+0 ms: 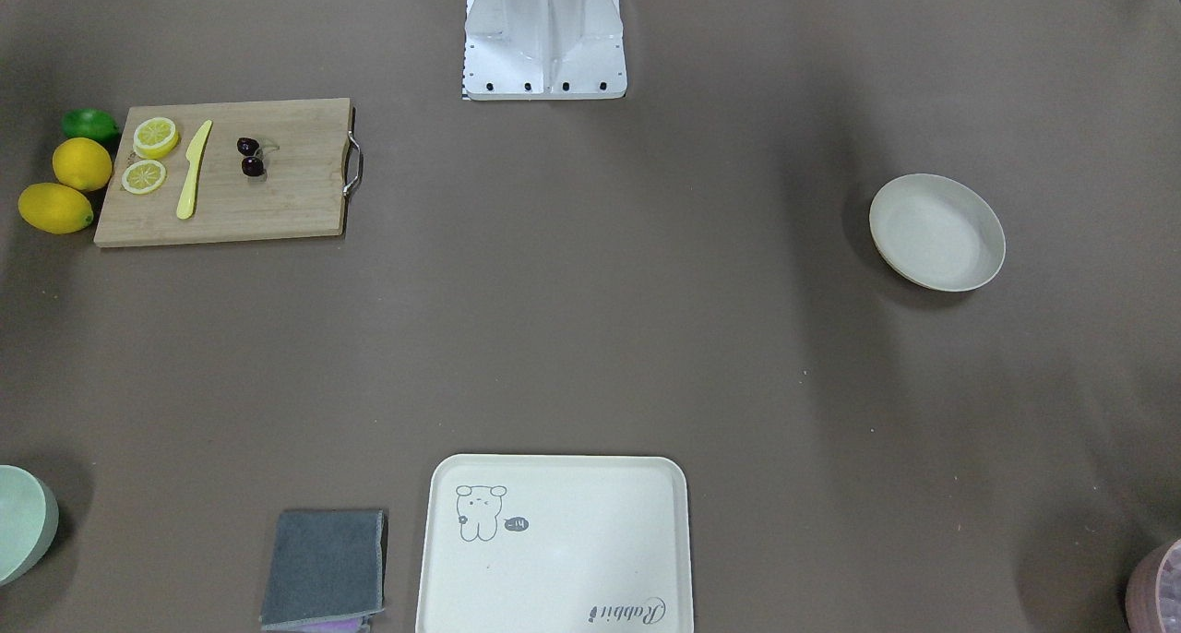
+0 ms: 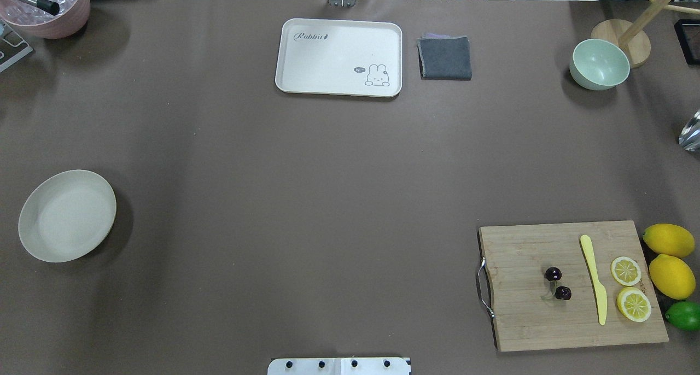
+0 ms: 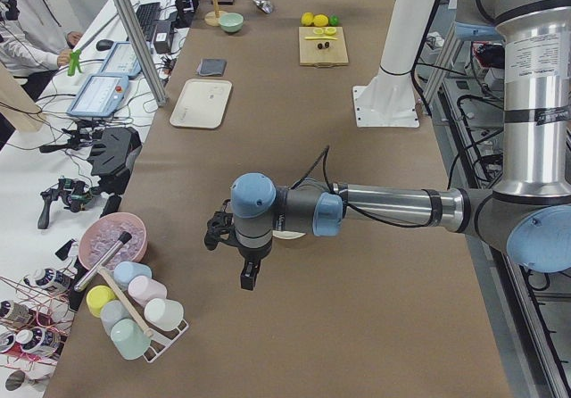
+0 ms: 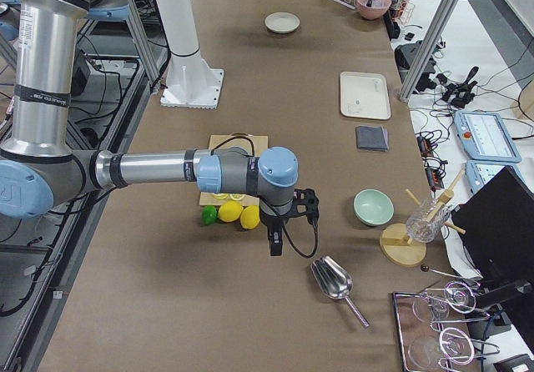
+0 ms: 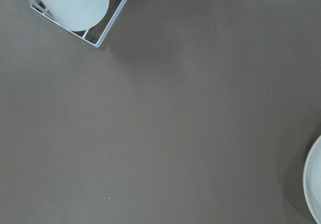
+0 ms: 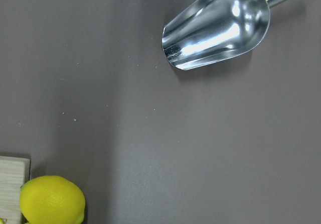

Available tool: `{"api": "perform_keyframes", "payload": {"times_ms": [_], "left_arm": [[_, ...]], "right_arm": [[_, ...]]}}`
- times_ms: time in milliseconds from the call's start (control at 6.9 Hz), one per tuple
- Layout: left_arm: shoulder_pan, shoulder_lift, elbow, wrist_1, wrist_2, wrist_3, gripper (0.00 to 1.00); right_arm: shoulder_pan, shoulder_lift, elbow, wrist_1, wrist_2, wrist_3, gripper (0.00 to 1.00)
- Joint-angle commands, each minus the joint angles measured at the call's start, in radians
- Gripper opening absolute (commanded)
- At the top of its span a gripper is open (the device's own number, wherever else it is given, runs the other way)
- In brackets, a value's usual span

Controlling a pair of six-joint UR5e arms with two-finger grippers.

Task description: Place red cherry on plate

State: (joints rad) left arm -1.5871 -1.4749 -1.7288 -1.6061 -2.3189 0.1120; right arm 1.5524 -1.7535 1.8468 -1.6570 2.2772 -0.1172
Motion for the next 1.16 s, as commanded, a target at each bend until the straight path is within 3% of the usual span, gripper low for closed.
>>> {"api": "perform_keyframes", "payload": {"times_ms": [0, 869, 1014], "left_arm": [[-0.001, 0.001, -0.014, 0.000, 0.004, 0.002, 0.98], [-0.011, -0.027, -0.093, -0.006, 0.004, -0.006, 0.98], [-0.025, -0.037, -0.094, -0.084, 0.003, -0.006, 0.98]], "right_arm": [[0.000, 0.003, 0.017, 0.000, -0.004, 0.004, 1.00], [0.089, 0.057, 0.101, 0.013, 0.004, -0.016, 1.00], [0.090, 0.040, 0.089, 0.054, 0.008, -0.030, 1.00]]}}
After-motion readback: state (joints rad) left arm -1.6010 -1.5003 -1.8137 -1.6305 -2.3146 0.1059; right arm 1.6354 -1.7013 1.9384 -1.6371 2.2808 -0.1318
